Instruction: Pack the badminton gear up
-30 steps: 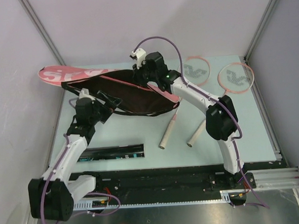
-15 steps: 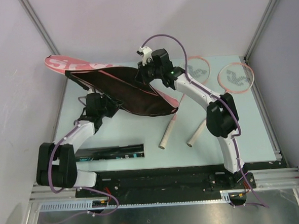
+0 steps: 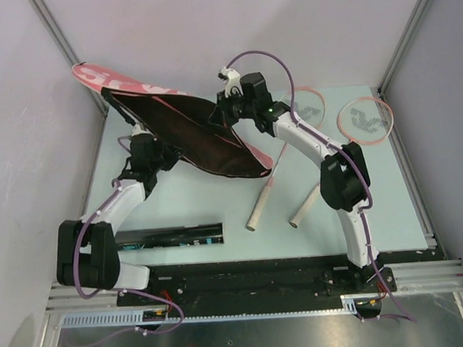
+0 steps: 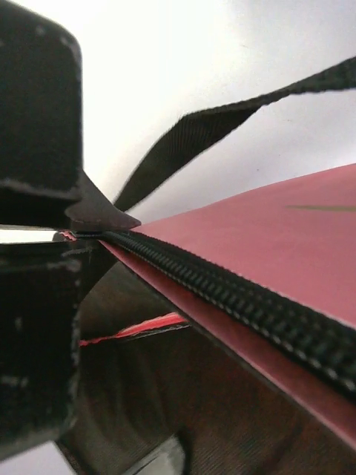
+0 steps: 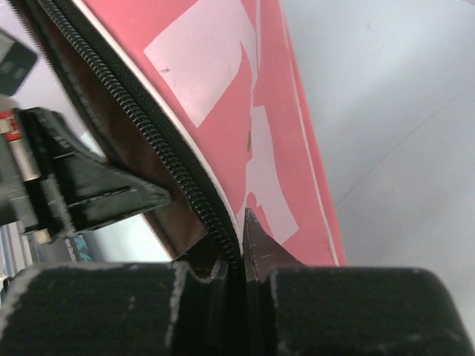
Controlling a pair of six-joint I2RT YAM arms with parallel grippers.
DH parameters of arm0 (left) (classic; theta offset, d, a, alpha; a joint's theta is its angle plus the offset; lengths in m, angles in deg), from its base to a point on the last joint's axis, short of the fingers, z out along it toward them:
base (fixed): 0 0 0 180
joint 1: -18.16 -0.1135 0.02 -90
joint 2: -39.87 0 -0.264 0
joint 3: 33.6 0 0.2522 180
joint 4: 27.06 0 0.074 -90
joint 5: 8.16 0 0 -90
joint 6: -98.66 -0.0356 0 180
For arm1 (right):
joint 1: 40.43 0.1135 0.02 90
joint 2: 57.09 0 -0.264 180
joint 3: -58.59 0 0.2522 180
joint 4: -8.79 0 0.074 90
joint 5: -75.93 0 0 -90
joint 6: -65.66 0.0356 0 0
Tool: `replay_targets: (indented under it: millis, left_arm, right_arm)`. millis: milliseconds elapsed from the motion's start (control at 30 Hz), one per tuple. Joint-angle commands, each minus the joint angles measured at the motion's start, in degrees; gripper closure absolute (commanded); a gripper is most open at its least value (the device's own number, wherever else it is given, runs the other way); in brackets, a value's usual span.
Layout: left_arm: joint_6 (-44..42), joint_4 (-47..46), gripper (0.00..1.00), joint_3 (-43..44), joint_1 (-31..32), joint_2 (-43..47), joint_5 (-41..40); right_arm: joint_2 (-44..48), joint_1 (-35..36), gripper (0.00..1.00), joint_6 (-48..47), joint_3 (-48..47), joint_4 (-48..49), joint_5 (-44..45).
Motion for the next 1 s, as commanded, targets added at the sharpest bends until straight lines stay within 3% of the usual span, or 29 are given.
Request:
replay_targets:
  millis: [0, 133, 167, 233, 267, 467, 567, 667, 767, 967]
  left_arm:
    - [-6.04, 5.09, 1.0, 5.68, -0.63, 4.94, 3.16]
    - [-9.2, 14.14, 1.0, 9.38, -1.86, 6.61, 7.03]
    - [-9.91, 15.55, 1.0, 9.9, -2.29, 7.22, 7.57]
    - [-12.18, 16.26, 1.0, 10.34, -3.0, 7.58, 8.02]
    - [-12.89, 17.39, 1.0, 10.69, -3.17, 7.41, 7.41]
    - [-16.59, 20.3, 1.0, 15.0, -4.58, 4.16, 5.72]
    - [-18.44, 20.48, 1.0, 16.76, -4.67, 0.56, 6.95]
    - [-18.61, 20.4, 1.0, 16.85, -4.76, -1.38, 7.14]
    - [-18.96, 20.4, 1.0, 16.85, -4.76, -2.26, 6.96]
    - [-18.44, 20.31, 1.0, 16.76, -4.76, -1.91, 7.14]
  right_arm:
    - [-2.55, -2.4, 0.93, 2.49, -4.14, -1.26, -1.68]
    - [-3.78, -2.76, 0.73, 1.79, -5.55, -5.94, 1.31]
    - [-4.04, -2.76, 0.59, 1.7, -6.07, -7.08, 2.62]
    - [-4.92, -2.67, 0.48, 1.61, -7.39, -10.33, 3.07]
    - [-4.92, -2.58, 0.39, 1.87, -7.57, -11.13, 3.68]
    - [1.91, -2.84, 0.1, 5.91, -6.44, -21.41, 13.07]
    - [11.75, -4.77, 0.01, 11.8, 5.31, -20.11, 16.59]
    - [22.36, -7.41, 0.0, 15.66, 20.74, -13.17, 21.33]
    - [27.4, -12.15, 0.0, 17.43, 32.02, -8.95, 24.23]
    - [24.96, -18.4, 0.02, 24.53, 34.17, -22.54, 34.24]
